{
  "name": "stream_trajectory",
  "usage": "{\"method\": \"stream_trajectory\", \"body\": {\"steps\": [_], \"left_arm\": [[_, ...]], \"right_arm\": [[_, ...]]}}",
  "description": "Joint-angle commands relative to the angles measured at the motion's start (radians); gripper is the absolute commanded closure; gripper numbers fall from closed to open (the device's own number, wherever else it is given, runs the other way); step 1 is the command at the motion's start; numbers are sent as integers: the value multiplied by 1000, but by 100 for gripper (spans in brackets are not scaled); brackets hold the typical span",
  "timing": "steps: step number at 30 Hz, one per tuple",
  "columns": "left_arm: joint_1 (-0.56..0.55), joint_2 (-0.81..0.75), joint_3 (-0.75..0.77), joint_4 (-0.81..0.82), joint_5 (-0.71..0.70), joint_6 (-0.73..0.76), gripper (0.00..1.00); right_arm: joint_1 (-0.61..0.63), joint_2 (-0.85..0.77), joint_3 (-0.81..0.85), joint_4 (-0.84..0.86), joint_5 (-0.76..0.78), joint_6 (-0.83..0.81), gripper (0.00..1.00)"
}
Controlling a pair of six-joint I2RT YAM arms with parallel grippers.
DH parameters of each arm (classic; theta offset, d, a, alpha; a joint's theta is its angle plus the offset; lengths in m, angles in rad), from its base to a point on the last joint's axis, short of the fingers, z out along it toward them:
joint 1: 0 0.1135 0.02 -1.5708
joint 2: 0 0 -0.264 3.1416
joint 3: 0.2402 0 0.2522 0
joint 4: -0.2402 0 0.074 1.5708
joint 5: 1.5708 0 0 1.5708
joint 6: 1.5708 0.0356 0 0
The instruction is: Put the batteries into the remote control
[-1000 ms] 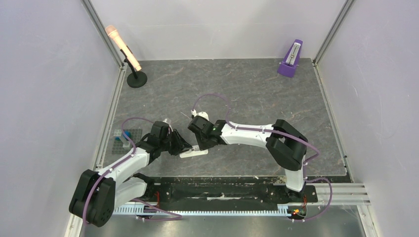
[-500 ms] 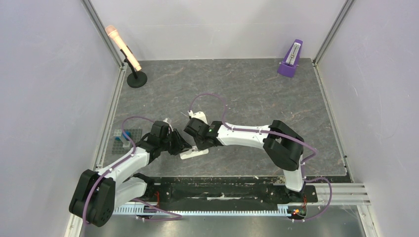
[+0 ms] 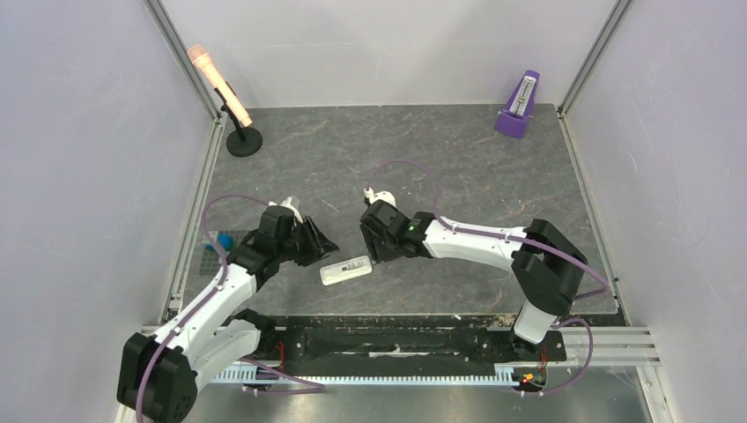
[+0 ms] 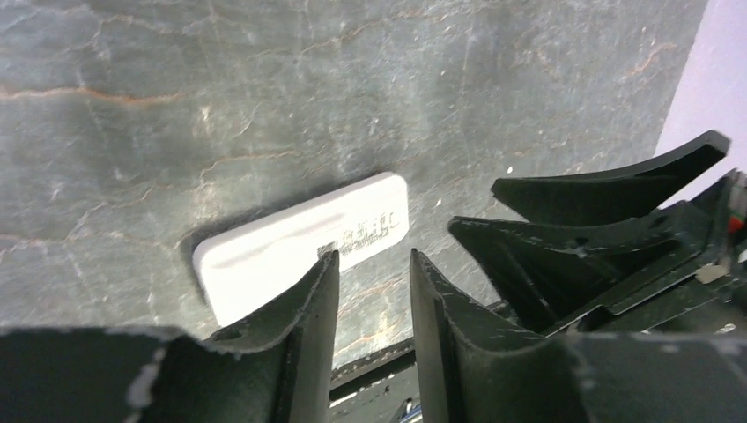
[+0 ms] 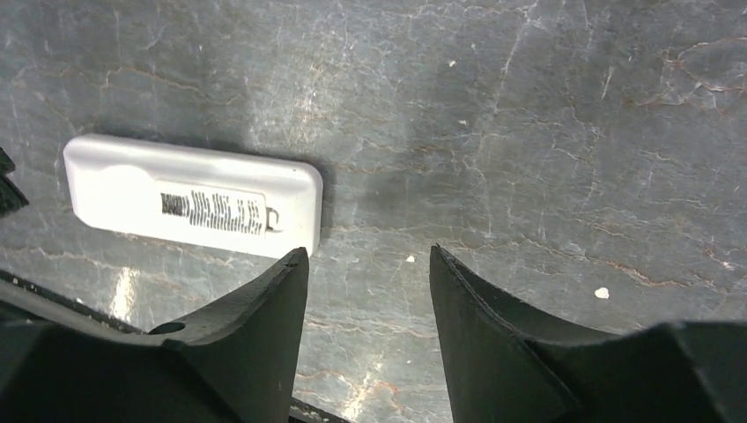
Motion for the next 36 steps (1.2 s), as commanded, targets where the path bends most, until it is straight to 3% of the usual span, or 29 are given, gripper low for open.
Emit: {"method": "stream_trajectory", "body": {"steps": [1,3,5,7,10,21,30,36], "left_arm": [[6,-61,-34,-149,-17,48,62],[3,-98,-56,-191,-6,47,71],[-5,-145,-83,-205,19,21,86],[-22,-175,-108,-209,35,-12,98],[-53,-159,-130,-213,37,-39,98],[-98,101,-82,-168,-89,-15,98],[-65,321,73,-26,-180,-10,98],[-18,372,126,19,-216,25,98]], "right_arm": [[6,-51,-71,84,-80,-77,44],[5,-53,-101,90,-93,-83,44],[6,-55,-131,114,-128,-87,45],[6,-46,-147,142,-178,-89,51],[15,-15,-145,173,-221,-96,56],[32,96,-72,217,-232,-51,56],[7,108,-72,252,-164,10,56],[-28,148,-20,255,-139,-13,57]]}}
